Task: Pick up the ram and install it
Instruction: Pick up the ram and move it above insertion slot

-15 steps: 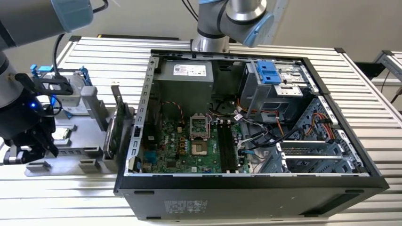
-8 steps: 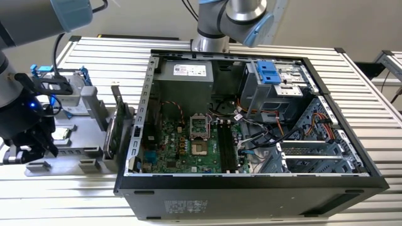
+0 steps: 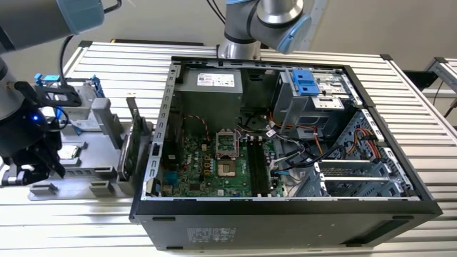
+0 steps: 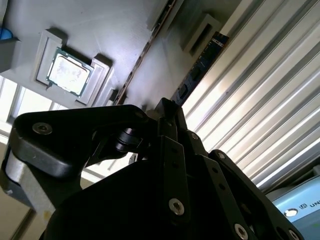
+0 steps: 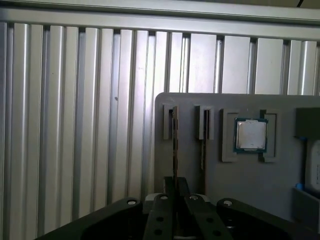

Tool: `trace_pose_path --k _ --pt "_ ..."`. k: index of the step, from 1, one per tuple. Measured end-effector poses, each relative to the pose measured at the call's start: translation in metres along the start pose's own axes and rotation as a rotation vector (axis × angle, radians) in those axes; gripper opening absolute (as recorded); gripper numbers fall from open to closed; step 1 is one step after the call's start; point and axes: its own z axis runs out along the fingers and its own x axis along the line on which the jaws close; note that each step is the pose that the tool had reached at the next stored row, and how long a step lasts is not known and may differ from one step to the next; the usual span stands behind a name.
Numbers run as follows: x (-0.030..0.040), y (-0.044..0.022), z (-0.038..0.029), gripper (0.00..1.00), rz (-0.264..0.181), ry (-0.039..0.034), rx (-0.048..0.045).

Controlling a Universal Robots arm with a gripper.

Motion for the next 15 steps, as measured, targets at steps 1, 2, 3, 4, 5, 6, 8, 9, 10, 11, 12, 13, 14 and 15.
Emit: trace_pose_path --k 1,2,3,4,5,6,8,9,10,11,12,13,14,15 --pt "0.0 0.0001 -0.0004 0.0 0.0 0.0 0.0" --pt "0.0 0.0001 -0.0008 0.0 0.0 -0.0001 0.0001" --pt "0.0 0.0002 -0.0011 0.0 0.0 -0.0001 0.0001" --pt "0.0 0.0002 -0.0013 0.0 0.0 -0.0002 0.0002" --pt "-0.0001 0.0004 -0.0016 0.0 0.0 -0.0001 0.0001" --pt "-0.0001 0.0004 -0.0019 0.0 0.0 0.0 0.0" --pt "-0.0001 0.0006 -0.0023 0.0 0.0 0.0 0.0001" --pt "-0.0001 0.0007 -0.0025 0.0 0.0 0.0 0.0" --pt "-0.0001 0.0009 -0.0026 0.0 0.0 0.0 0.0" --pt "-0.0001 0.001 -0.0028 0.0 0.0 0.0001 -0.0001" --pt "-0.0001 0.0011 -0.0029 0.0 0.0 0.0 0.0" --pt "-0.0001 0.0011 -0.003 0.0 0.0 0.0 0.0" --pt "-0.0001 0.0012 -0.0032 0.0 0.0 0.0 0.0" --pt "-0.0001 0.0013 -0.0034 0.0 0.0 0.0 0.0"
